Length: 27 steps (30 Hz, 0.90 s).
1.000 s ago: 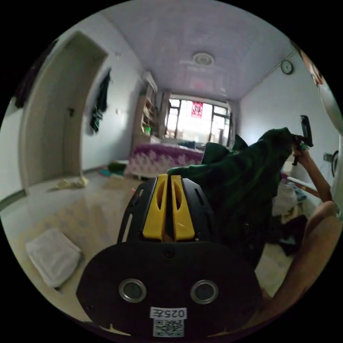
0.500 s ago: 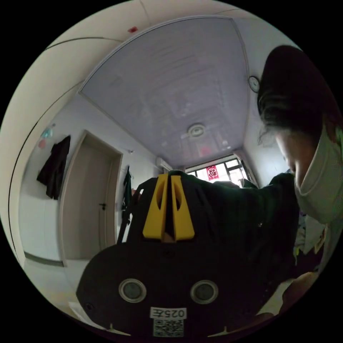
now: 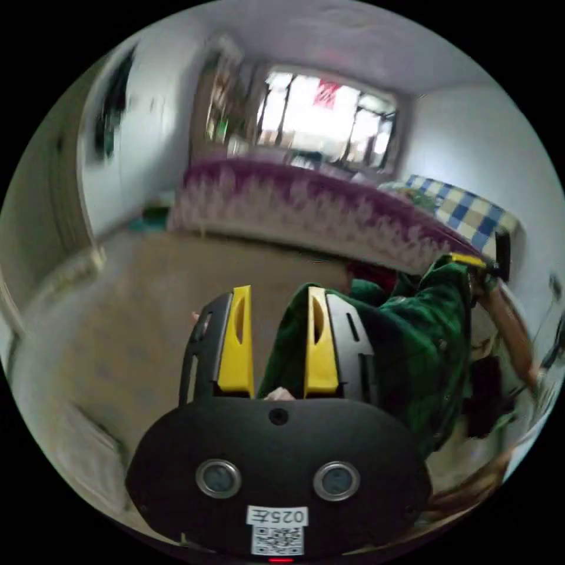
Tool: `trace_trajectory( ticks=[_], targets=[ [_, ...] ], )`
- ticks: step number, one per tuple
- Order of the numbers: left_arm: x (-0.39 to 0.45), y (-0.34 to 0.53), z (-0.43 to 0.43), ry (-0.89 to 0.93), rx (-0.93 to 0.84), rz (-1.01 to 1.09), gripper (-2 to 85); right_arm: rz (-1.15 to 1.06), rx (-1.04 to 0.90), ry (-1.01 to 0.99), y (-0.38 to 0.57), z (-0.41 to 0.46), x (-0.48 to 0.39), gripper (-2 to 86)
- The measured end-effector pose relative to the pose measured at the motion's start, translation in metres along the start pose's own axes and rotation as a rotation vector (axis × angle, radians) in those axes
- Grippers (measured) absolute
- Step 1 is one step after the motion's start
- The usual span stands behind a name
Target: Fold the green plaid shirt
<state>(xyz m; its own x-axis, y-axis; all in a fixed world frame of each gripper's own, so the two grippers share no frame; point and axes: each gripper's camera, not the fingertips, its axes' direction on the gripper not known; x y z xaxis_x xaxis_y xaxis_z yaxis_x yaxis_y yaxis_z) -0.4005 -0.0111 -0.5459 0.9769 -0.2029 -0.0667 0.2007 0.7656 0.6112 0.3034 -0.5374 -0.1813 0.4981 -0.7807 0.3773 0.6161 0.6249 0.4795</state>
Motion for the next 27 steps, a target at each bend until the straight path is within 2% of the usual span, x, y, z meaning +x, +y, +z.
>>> trace_trajectory(
  ticks=[2,3,4,5,7,8,10,12,14,16,19,20,22,25,27],
  targets=[
    [-0.085,0.017,0.132,0.104,-0.213,-0.307,8.0,0.232,-0.327,-0.165,0.012,0.132,0.068,8.7],
    [-0.102,0.028,0.156,0.128,-0.261,-0.383,7.8,0.281,-0.34,-0.204,0.021,0.151,0.076,10.3],
    [-0.128,0.049,0.183,0.151,-0.275,-0.527,7.5,0.352,-0.272,-0.279,0.042,0.174,0.081,13.1],
    [-0.143,0.068,0.191,0.2,-0.172,-0.59,7.2,0.389,-0.197,-0.343,0.063,0.188,0.079,15.2],
    [-0.158,0.093,0.197,0.307,-0.091,-0.659,7.5,0.395,-0.156,-0.432,0.097,0.199,0.067,17.4],
    [-0.156,0.106,0.196,0.364,-0.104,-0.612,7.8,0.406,-0.118,-0.464,0.125,0.197,0.053,17.7],
    [-0.134,0.133,0.182,0.298,-0.171,-0.508,8.0,0.41,-0.048,-0.478,0.173,0.182,0.025,17.2],
    [-0.096,0.17,0.169,0.257,-0.271,-0.411,8.1,0.423,0.014,-0.407,0.223,0.159,-0.007,16.6],
    [-0.039,0.23,0.159,0.135,-0.41,-0.314,8.7,0.459,0.01,-0.228,0.281,0.13,-0.048,16.8],
    [-0.006,0.271,0.156,0.073,-0.473,-0.302,9.1,0.469,-0.058,-0.105,0.315,0.116,-0.08,17.3],
    [0.025,0.318,0.167,0.1,-0.559,-0.392,9.9,0.475,-0.194,0.027,0.351,0.108,-0.128,18.3],
    [0.033,0.328,0.175,0.043,-0.591,-0.4,10.1,0.469,-0.212,0.101,0.359,0.105,-0.143,18.1],
    [0.04,0.333,0.182,0.019,-0.581,-0.385,8.9,0.449,-0.261,0.185,0.366,0.111,-0.158,17.2],
    [0.041,0.327,0.204,0.033,-0.638,-0.374,5.6,0.492,-0.38,0.138,0.372,0.147,-0.159,14.4],
    [0.044,0.325,0.214,0.002,-0.681,-0.325,3.0,0.5,-0.365,0.159,0.373,0.154,-0.171,12.7]
  ],
)
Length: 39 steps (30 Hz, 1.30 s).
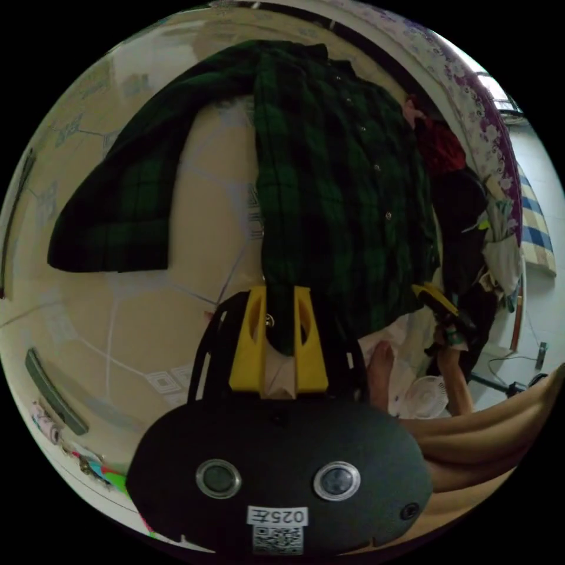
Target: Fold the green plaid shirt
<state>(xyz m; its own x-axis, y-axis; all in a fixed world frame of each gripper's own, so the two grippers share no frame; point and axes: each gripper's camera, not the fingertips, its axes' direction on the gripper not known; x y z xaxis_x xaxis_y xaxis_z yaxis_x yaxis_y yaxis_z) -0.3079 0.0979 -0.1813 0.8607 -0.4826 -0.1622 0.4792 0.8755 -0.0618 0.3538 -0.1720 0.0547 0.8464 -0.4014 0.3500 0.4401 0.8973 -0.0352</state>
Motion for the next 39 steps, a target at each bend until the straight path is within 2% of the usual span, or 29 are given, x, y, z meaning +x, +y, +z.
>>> trace_trajectory(
  ticks=[2,4,6,9,12,14,16,20,22,24,25,29,33,36,39],
  targets=[
    [0.003,0.004,0.005,-0.093,-0.037,0.035,1.3,-0.083,-0.103,0.062,0.014,0.009,-0.03,13.2],
    [0.002,0.016,0.006,-0.151,-0.033,0.066,1.9,-0.103,-0.127,0.088,0.032,0.012,-0.048,13.5],
    [-0.006,0.03,0.006,-0.145,-0.023,0.065,3.2,-0.107,-0.152,0.082,0.043,0.013,-0.059,13.5],
    [-0.042,0.053,-0.017,-0.101,0.111,-0.048,6.1,-0.062,-0.138,0.039,0.042,0.004,-0.065,13.9],
    [-0.094,0.065,-0.052,-0.116,0.293,-0.275,8.0,-0.049,-0.033,-0.001,0.026,-0.025,-0.072,15.1],
    [-0.14,0.062,-0.052,-0.001,0.348,-0.418,9.6,-0.105,0.064,-0.013,0.009,-0.038,-0.082,15.9],
    [-0.16,0.056,-0.042,0.044,0.382,-0.479,9.7,-0.2,0.095,0.07,-0.009,-0.03,-0.094,16.0],
    [-0.154,0.041,-0.021,-0.195,0.383,-0.455,8.8,-0.381,-0.003,0.282,-0.042,0.027,-0.11,16.2],
    [-0.146,0.036,-0.015,-0.239,0.363,-0.427,9.1,-0.421,-0.054,0.369,-0.047,0.051,-0.108,15.9],
    [-0.14,0.033,-0.008,-0.311,0.339,-0.413,7.8,-0.429,-0.052,0.322,-0.047,0.058,-0.101,14.3],
    [-0.137,0.034,-0.004,-0.34,0.342,-0.383,5.7,-0.393,-0.026,0.286,-0.046,0.056,-0.095,11.9],
    [-0.147,0.049,-0.004,-0.237,0.429,-0.44,-0.4,-0.353,0.043,0.336,-0.037,0.033,-0.084,3.6],
    [-0.155,0.058,-0.02,-0.326,0.502,-0.46,-1.0,-0.28,0.133,0.368,-0.038,-0.004,-0.056,1.6],
    [-0.159,0.06,-0.042,-0.403,0.587,-0.437,-1.0,-0.062,0.208,0.297,-0.051,-0.042,0.011,0.8],
    [-0.166,0.058,-0.059,-0.457,0.656,-0.397,-1.1,0.263,0.221,0.044,-0.064,-0.065,0.118,0.4]
  ],
)
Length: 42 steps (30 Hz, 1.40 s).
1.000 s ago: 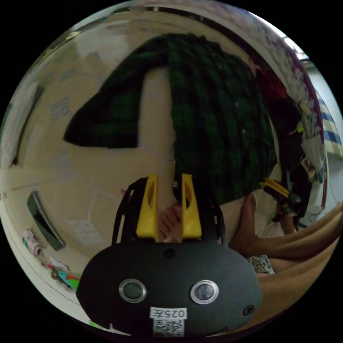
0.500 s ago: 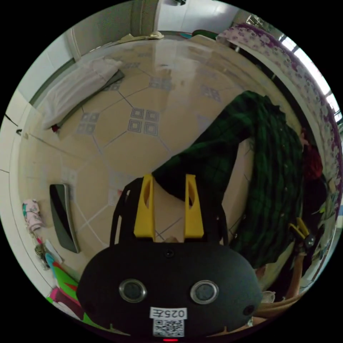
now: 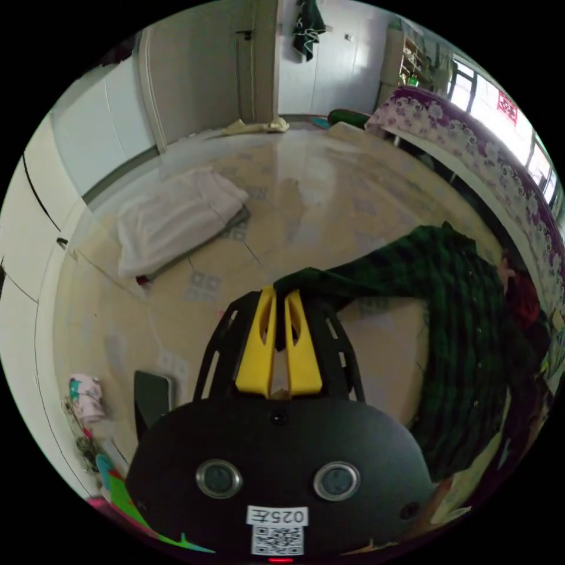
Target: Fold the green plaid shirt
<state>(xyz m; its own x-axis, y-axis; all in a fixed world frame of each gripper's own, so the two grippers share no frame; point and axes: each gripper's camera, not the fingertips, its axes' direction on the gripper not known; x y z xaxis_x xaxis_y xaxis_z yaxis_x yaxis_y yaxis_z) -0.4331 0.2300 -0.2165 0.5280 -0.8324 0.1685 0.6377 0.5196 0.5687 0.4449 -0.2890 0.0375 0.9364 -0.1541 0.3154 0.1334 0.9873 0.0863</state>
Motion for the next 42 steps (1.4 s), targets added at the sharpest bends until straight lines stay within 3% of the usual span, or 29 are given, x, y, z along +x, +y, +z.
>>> trace_trajectory(
  ticks=[2,4,7,10,14,16,18,21,24,28,31,35,37,42],
  targets=[
    [0.001,-0.004,0.004,-0.04,0.064,0.084,-1.1,0.211,0.075,-0.331,-0.022,-0.023,0.059,0.3],
    [0.004,-0.007,0.012,-0.058,0.051,0.122,-1.1,0.243,0.196,-0.605,-0.029,-0.048,0.062,0.3],
    [0.003,-0.007,0.024,-0.036,0.027,0.115,-1.0,0.048,0.208,-0.898,-0.046,-0.064,-0.007,0.6],
    [-0.002,-0.007,0.03,-0.004,0.026,0.088,-1.1,-0.205,0.042,-0.982,-0.061,-0.021,-0.119,1.7],
    [-0.011,-0.001,0.034,0.102,0.025,0.026,-1.1,-0.363,-0.281,-0.876,-0.037,0.136,-0.253,8.0],
    [-0.013,0.005,0.032,0.14,0.042,0.017,-1.2,-0.421,-0.4,-0.735,-0.009,0.206,-0.285,12.0],
    [-0.013,0.013,0.028,0.174,0.087,0.0,-1.3,-0.436,-0.477,-0.74,0.013,0.245,-0.296,15.0],
    [-0.011,0.02,0.008,0.314,0.219,-0.115,-1.4,-0.395,-0.361,-0.848,0.029,0.224,-0.277,16.2],
    [0.039,0.012,-0.04,0.432,0.447,-0.031,-1.4,-0.474,-0.239,-0.785,0.033,0.17,-0.24,15.9],
    [0.203,-0.019,-0.092,0.712,0.567,0.412,-1.3,-0.411,-0.091,-0.735,0.029,0.109,-0.151,14.5],
    [0.375,-0.009,-0.081,0.884,0.418,0.866,0.9,-0.31,-0.019,-0.67,0.028,0.089,-0.085,16.6],
    [0.582,0.07,0.013,0.747,-0.013,1.199,5.6,-0.143,-0.033,-0.599,0.04,0.108,-0.01,17.3],
    [0.61,0.102,0.033,0.642,-0.039,1.232,6.2,-0.09,-0.053,-0.573,0.049,0.123,0.007,17.2],
    [0.569,0.133,0.021,0.657,0.056,1.18,6.8,-0.114,-0.118,-0.579,0.056,0.165,-0.003,17.4]
  ],
)
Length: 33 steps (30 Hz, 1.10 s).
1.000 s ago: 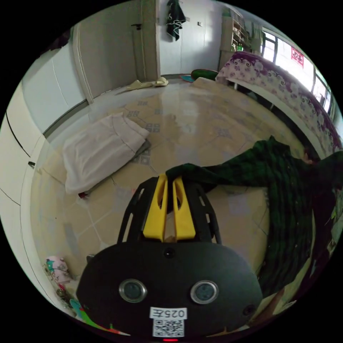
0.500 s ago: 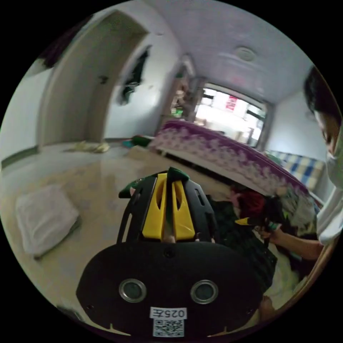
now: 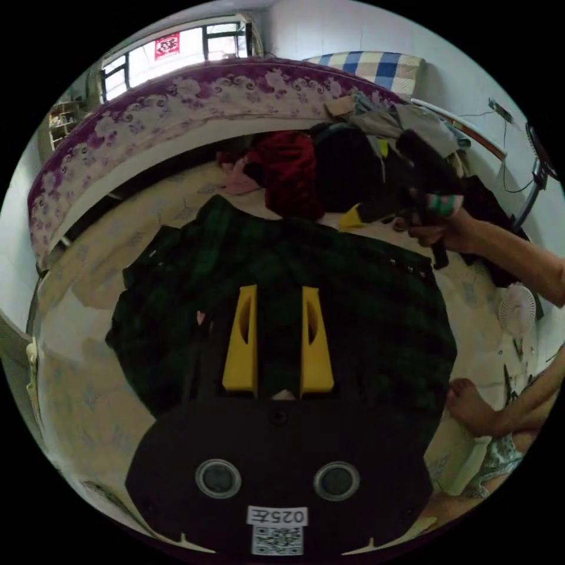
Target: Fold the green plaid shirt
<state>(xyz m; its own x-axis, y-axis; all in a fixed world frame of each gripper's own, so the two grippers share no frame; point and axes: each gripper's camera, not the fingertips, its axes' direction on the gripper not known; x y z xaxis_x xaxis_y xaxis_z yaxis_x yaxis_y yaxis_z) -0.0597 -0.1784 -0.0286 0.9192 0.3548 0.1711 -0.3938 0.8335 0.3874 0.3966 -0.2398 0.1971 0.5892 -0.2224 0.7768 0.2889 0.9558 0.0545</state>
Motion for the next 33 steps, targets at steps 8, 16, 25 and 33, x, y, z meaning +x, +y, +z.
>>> trace_trajectory(
  ticks=[8,16,25,33],
  targets=[
    [-0.151,-0.011,0.014,-0.095,-0.119,-0.017,6.6,0.06,-0.029,0.152,-0.053,0.067,0.018,17.4],
    [-0.224,-0.085,0.128,-0.002,-0.367,0.012,6.0,0.127,0.0,0.151,-0.052,0.1,0.03,14.1],
    [-0.225,-0.079,0.2,-0.037,-0.511,0.015,0.7,0.003,-0.025,0.269,-0.077,0.121,-0.01,0.9],
    [-0.239,-0.068,0.188,-0.092,-0.421,-0.057,-0.9,-0.278,0.09,0.307,-0.139,0.081,-0.082,-0.8]
  ],
)
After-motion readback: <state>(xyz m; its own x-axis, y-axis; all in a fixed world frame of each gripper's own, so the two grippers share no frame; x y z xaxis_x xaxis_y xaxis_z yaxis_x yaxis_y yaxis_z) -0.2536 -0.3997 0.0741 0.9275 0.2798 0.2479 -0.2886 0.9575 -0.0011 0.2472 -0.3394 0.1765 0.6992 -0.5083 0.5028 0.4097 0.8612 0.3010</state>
